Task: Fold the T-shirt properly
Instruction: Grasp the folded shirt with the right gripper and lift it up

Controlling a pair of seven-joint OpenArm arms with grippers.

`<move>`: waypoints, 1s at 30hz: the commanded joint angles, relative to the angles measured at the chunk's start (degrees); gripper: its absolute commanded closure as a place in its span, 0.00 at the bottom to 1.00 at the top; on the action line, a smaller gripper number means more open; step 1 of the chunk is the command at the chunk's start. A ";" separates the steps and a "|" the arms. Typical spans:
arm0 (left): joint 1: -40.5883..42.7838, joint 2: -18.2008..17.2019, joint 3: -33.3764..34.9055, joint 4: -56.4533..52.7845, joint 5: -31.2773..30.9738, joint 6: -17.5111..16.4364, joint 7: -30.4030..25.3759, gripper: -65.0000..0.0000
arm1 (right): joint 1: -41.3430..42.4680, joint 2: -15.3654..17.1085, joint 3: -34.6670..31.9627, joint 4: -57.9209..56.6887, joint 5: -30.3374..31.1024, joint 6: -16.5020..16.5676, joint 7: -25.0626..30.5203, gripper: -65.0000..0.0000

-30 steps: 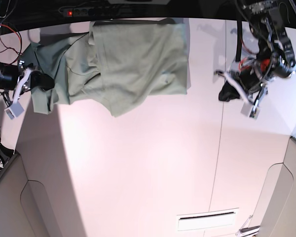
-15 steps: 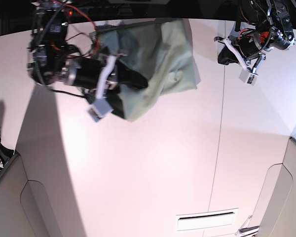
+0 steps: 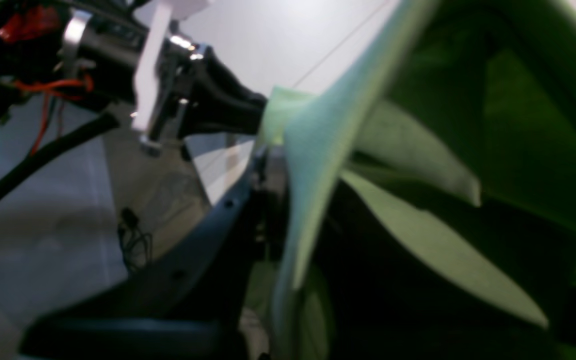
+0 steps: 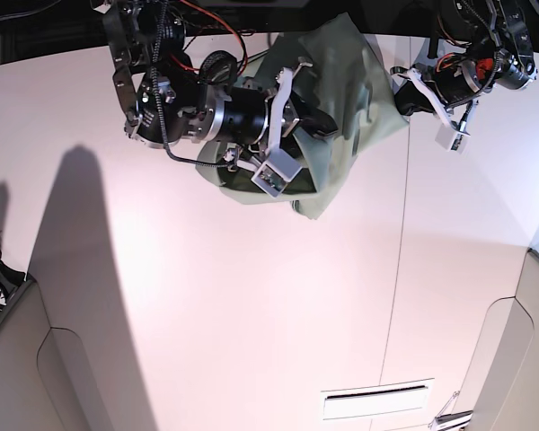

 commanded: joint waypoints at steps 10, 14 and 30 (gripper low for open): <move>0.17 -0.44 0.31 -3.21 -1.11 0.04 0.44 1.00 | 0.59 -0.37 -11.21 0.81 1.22 -0.39 5.95 1.00; 0.20 -0.44 1.01 -3.23 -1.11 0.04 0.46 1.00 | 0.59 -0.37 -15.65 -0.11 -3.76 -0.42 8.22 1.00; 0.17 -0.44 1.05 -3.21 -1.14 0.04 0.46 1.00 | 1.01 -5.97 -17.11 -11.41 -4.68 0.09 13.25 1.00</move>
